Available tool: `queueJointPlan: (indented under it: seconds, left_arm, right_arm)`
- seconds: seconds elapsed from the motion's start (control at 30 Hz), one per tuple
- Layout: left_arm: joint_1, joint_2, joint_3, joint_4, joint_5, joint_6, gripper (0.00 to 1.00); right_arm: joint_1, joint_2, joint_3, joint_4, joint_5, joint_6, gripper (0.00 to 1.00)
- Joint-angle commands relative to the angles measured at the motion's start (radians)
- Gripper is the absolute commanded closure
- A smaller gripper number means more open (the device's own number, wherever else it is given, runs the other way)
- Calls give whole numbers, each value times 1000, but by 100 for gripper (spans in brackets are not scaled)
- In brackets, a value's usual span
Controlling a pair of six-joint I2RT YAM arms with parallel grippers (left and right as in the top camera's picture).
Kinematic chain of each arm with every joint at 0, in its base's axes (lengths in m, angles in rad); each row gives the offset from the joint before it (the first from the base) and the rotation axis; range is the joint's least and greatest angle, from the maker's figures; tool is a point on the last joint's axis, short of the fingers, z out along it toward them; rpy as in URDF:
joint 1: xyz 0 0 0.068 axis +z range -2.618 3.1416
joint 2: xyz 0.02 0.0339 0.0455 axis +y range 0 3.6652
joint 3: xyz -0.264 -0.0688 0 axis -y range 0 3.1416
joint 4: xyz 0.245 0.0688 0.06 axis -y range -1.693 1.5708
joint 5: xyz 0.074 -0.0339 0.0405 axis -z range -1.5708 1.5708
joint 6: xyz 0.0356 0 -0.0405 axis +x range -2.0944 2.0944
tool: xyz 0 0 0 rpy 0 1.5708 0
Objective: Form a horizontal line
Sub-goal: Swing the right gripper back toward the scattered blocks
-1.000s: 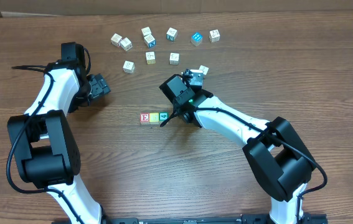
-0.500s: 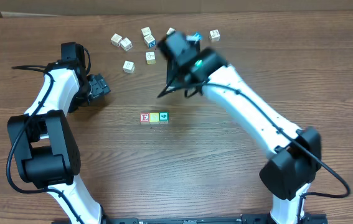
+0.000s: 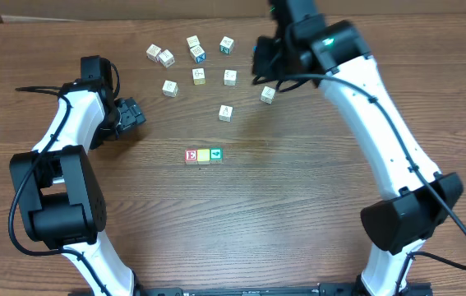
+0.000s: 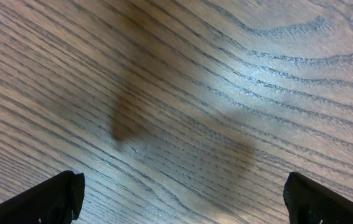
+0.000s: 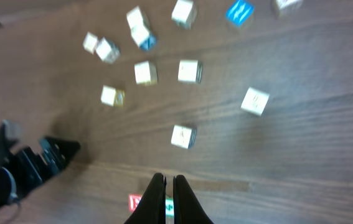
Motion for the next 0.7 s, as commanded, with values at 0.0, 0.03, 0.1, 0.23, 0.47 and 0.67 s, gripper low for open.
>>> queueJointPlan:
  seconds: [0.0, 0.03, 0.1, 0.23, 0.47, 0.67]
  left_arm:
    - [-5, -12, -5, 1, -12, -3, 1]
    - [-5, -11, -5, 1, -12, -3, 0]
    - [-5, -11, -5, 1, -12, -3, 0]
    - [-5, -12, -5, 1, -12, -3, 1]
    - [-5, -11, -5, 1, -12, -3, 0]
    - [-5, -11, -5, 1, -12, -3, 0]
  right_arm:
    - [-49, -23, 61, 22, -61, -24, 96]
    - [-58, -23, 61, 33, -55, -26, 96]
    - [-74, -16, 59, 65, -54, -47, 96]
    - [-77, 22, 59, 125, -31, -58, 96]
    - [-48, 161, 57, 261, 42, -102, 67]
    - [-16, 287, 57, 323, 58, -154, 23]
